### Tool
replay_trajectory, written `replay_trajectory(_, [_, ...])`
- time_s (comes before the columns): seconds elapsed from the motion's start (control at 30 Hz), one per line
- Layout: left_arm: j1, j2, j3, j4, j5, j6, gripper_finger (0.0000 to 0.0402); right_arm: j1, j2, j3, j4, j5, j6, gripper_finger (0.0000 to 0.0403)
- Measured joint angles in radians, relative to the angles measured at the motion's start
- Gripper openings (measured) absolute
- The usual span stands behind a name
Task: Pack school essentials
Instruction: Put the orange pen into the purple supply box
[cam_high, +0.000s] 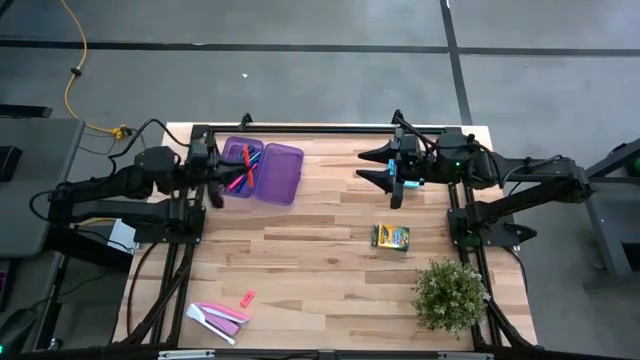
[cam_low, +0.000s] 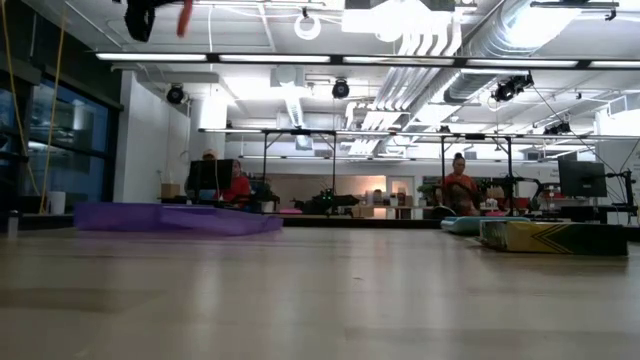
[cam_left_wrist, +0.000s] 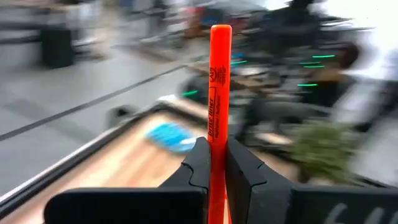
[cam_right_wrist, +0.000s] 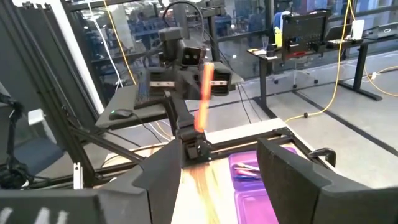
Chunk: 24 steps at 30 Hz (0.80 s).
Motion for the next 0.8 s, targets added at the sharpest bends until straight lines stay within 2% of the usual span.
replay_trajectory(0.1, [0.043,0.06,0.041,-0.132,-0.192,-0.047,0.0004,-0.002,0.0,0.0,0.0,0.0,0.006,0.0201])
replay_trajectory(0.17, [0.095,0.109,0.074,-0.259,-0.274,-0.063,0.0004,-0.002,0.0,0.0,-0.005,0.0,0.024,0.0201])
replay_trajectory(0.3, [0.237,0.207,0.088,-0.487,-0.284,-0.058,0.0005,-0.002,0.0,0.0,-0.043,0.0,0.048,0.0201])
replay_trajectory(0.4, [0.343,0.289,0.049,-0.581,-0.274,-0.05,0.0006,-0.002,0.0,0.0,-0.07,0.002,0.056,0.0201])
replay_trajectory(0.5, [0.437,0.36,-0.021,-0.57,-0.221,-0.047,0.0006,-0.002,0.0,0.0,-0.082,0.002,0.061,0.0201])
replay_trajectory(0.57, [0.487,0.403,-0.043,-0.496,-0.172,-0.021,0.0006,-0.002,0.0,0.0,-0.082,0.002,0.074,0.0201])
replay_trajectory(0.8, [0.601,0.56,-0.083,-0.351,-0.158,0.04,0.0007,-0.002,0.0,0.0,-0.082,0.002,0.074,0.0201])
